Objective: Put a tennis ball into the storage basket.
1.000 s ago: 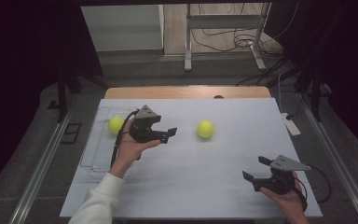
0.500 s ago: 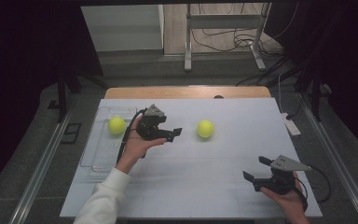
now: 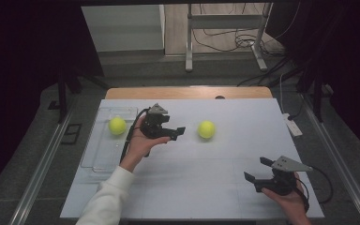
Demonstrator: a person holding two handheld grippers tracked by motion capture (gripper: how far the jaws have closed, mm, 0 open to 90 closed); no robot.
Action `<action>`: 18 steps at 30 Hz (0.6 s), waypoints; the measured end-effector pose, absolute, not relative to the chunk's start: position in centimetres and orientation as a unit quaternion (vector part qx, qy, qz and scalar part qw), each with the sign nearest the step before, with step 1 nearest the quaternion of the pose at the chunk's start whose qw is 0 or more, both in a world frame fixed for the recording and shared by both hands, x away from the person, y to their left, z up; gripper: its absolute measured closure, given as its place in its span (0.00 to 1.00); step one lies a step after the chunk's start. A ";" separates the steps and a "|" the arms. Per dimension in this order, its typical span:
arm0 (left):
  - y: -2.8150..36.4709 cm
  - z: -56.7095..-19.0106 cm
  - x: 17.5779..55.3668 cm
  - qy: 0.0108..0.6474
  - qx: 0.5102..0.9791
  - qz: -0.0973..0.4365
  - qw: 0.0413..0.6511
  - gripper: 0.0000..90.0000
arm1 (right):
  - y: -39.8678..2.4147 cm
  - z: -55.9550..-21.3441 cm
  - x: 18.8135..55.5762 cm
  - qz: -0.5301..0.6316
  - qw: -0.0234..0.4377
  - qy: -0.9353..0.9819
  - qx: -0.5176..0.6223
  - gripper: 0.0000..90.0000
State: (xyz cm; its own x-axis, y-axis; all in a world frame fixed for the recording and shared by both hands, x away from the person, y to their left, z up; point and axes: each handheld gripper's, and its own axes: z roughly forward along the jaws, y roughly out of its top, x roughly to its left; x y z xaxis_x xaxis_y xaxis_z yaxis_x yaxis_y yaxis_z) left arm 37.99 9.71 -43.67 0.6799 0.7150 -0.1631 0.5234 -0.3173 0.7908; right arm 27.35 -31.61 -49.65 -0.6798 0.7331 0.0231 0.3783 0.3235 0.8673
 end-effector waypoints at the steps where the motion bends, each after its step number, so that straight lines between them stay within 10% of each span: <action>1: 9.6 -43.7 38.0 0.385 0.804 0.109 0.439 0.21 | -31.6 -49.6 27.4 0.464 0.191 0.791 0.351 0.14; 18: 7.4 -44.1 39.4 0.381 0.816 0.101 0.424 0.21 | -31.6 -49.7 27.4 0.461 0.189 0.792 0.352 0.14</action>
